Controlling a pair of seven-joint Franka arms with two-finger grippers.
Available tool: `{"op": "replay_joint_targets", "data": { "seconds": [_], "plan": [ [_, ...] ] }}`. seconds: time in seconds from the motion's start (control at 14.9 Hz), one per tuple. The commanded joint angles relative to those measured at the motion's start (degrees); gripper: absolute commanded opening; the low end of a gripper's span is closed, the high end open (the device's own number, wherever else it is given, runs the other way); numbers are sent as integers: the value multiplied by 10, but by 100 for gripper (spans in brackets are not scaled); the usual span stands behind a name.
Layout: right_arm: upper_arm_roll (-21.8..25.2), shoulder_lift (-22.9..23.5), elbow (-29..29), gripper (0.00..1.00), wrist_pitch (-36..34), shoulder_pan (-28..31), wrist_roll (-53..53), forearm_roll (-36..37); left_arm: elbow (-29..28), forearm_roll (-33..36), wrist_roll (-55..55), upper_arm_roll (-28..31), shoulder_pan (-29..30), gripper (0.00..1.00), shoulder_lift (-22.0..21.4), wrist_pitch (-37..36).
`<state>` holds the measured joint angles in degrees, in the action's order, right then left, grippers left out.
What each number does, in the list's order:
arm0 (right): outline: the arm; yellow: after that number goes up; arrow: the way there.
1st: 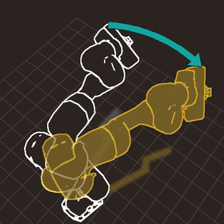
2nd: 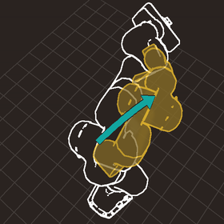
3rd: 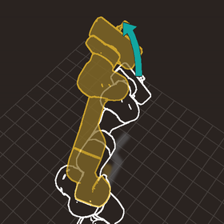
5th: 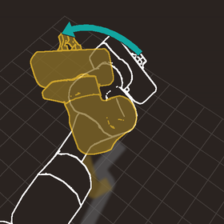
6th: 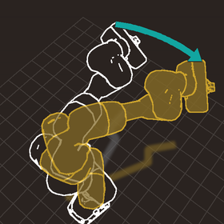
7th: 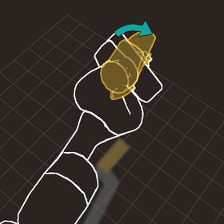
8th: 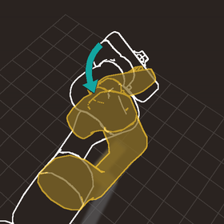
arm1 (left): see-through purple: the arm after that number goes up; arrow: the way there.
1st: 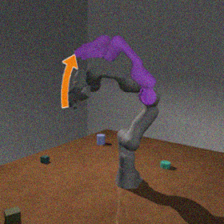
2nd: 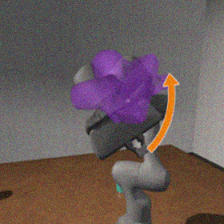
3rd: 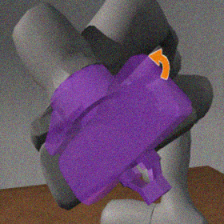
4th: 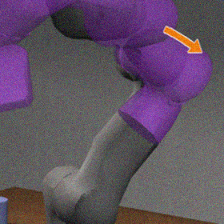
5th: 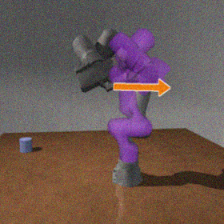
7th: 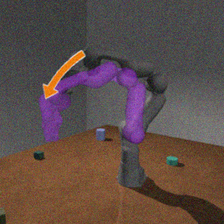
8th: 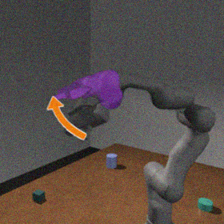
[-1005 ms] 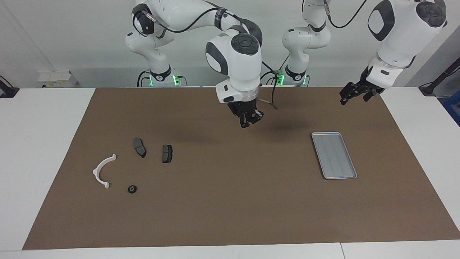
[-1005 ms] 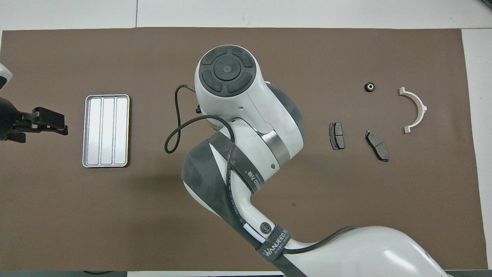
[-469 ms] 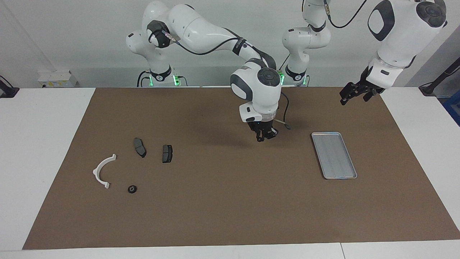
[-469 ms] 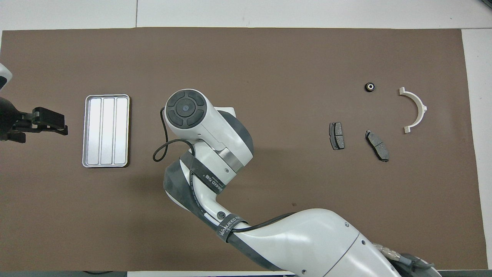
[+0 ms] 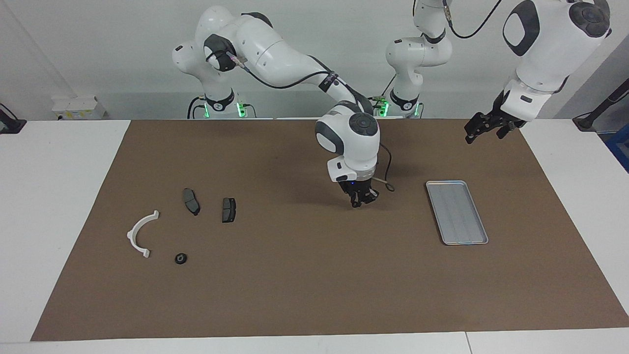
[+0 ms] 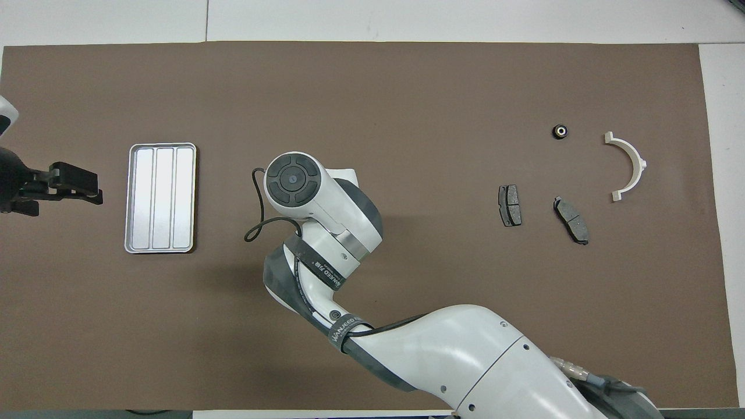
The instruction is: Pick bearing gear from pile to tray
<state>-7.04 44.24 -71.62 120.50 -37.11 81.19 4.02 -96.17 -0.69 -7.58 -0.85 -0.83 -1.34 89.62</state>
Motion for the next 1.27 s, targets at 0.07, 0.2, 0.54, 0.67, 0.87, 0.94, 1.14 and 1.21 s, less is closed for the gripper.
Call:
{"op": "replay_joint_targets", "data": {
  "seconds": [0.07, 0.2, 0.54, 0.67, 0.87, 0.94, 1.14, 1.21],
  "plan": [
    [-2, 0, -26, 0, 32, 3, 9, 19, -16, -5, 4, -2, 3, 100, -16, 6],
    [-2, 0, -28, 0, 33, 3, 9, 19, -17, -5, 4, -2, 3, 100, -16, 6],
    [2, -1, -16, 100, -33, 4, 9, 18, -16, -5, 4, -2, 3, 100, -16, 6],
    [2, -7, 29, 100, -92, 16, 5, 13, -16, -5, 4, -2, 3, 100, -16, 6],
    [-2, -39, 68, 100, -157, 54, -48, 10, -16, -5, 4, -2, 3, 100, -16, 6],
    [-2, -58, 68, 100, -167, 72, -85, 6, -16, -5, 4, -2, 3, 100, -16, 6],
    [-1, -102, 65, 100, -207, 132, -261, -1, -16, -5, 4, -2, 3, 100, -16, 6],
    [-1, -112, 62, 100, -218, 151, -327, -1, -17, -5, 1, -2, 3, 100, -16, 6]
  ]
}}
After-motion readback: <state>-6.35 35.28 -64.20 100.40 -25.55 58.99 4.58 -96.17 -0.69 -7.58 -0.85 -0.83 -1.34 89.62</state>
